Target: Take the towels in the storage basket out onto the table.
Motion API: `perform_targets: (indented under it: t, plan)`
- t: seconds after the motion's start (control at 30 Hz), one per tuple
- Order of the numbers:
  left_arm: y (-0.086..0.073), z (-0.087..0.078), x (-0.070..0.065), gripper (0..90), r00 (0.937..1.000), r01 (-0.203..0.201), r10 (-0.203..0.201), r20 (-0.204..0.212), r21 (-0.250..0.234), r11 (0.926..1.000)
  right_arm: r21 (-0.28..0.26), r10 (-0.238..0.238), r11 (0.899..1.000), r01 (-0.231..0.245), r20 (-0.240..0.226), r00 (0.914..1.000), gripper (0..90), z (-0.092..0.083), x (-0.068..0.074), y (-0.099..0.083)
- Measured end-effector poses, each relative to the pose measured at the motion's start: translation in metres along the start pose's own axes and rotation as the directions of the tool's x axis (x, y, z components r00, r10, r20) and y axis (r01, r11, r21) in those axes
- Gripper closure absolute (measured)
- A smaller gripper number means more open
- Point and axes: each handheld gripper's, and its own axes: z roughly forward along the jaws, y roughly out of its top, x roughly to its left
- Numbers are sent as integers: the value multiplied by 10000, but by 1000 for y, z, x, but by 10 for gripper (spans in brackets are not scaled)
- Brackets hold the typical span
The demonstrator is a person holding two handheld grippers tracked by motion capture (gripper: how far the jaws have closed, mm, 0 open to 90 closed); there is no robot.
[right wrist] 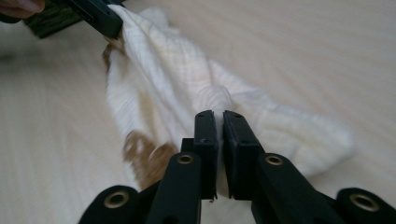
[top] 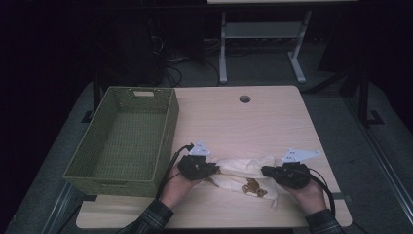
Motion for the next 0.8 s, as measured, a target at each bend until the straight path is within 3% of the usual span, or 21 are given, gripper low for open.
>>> perform_targets:
  t: [0.2,0.3,0.5,0.63,0.8]
  plan:
    - [-1,-8,-5,609,10000,8,-6,59,-347,9994,174,14,9998,-10,-186,9998,736,-6,8,-12]
    - [8,-12,0,559,9999,-94,86,-131,-604,9981,-225,-18,9997,25,320,9995,697,-17,3,-11]
    - [25,-3,22,565,9974,104,-157,-709,-741,9972,-413,381,9985,-346,865,9955,676,-22,-15,-10]
    - [31,11,34,580,9946,89,-127,-1028,-379,9992,-313,421,9987,-391,1033,9938,670,-22,-20,-13]
    - [28,28,41,577,9943,153,-140,-1061,114,9998,-232,416,9990,-392,1128,9928,665,-21,-22,-14]
